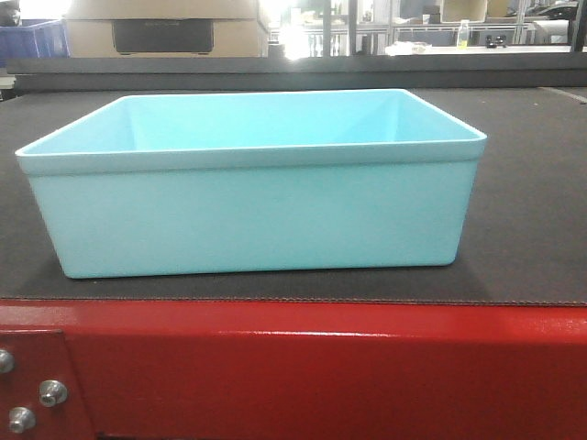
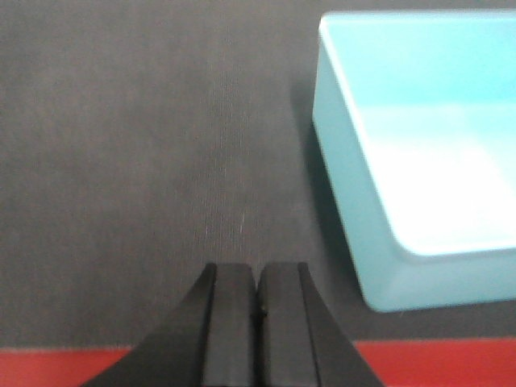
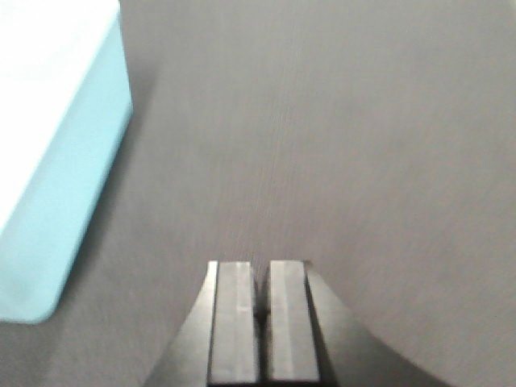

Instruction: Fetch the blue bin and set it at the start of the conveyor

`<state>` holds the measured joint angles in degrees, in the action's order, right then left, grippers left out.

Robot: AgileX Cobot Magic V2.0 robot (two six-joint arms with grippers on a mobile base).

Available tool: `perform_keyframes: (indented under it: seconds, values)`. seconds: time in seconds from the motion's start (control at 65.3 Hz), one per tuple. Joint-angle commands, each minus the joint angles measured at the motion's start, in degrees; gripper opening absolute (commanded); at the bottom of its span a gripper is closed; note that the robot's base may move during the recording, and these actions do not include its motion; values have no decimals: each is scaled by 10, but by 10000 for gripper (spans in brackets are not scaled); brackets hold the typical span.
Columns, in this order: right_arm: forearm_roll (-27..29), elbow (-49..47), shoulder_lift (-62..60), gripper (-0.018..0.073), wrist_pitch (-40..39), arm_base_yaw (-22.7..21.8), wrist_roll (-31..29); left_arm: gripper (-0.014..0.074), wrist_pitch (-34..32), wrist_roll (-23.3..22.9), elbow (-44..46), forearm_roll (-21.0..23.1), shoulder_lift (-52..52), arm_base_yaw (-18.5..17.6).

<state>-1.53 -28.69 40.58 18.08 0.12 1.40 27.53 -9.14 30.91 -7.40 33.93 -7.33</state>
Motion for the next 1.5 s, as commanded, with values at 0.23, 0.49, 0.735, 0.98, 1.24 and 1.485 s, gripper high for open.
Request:
perform_keyframes:
  seconds: [0.23,0.49,0.735,0.98,1.24,1.485]
  values:
    - [-9,15,-236,-162,-44,0,-6,-111,-29,0,-5,-9,-177,3]
    - [-9,15,-270,-162,-47,0,-6,-111,-30,0,-5,-15,-199,3]
    - [-9,15,-270,-162,-47,0,-6,-111,-30,0,-5,-15,-199,3]
    - [-9,15,-270,-162,-47,0,-6,-111,-30,0,-5,-15,-199,3]
    - [-9,15,-270,-162,-47,0,-6,-111,-27,0,-5,-2,-202,5]
    - [-9,15,-270,-162,-48,0,-6,-111,-72,0,-81,17,-269,65]
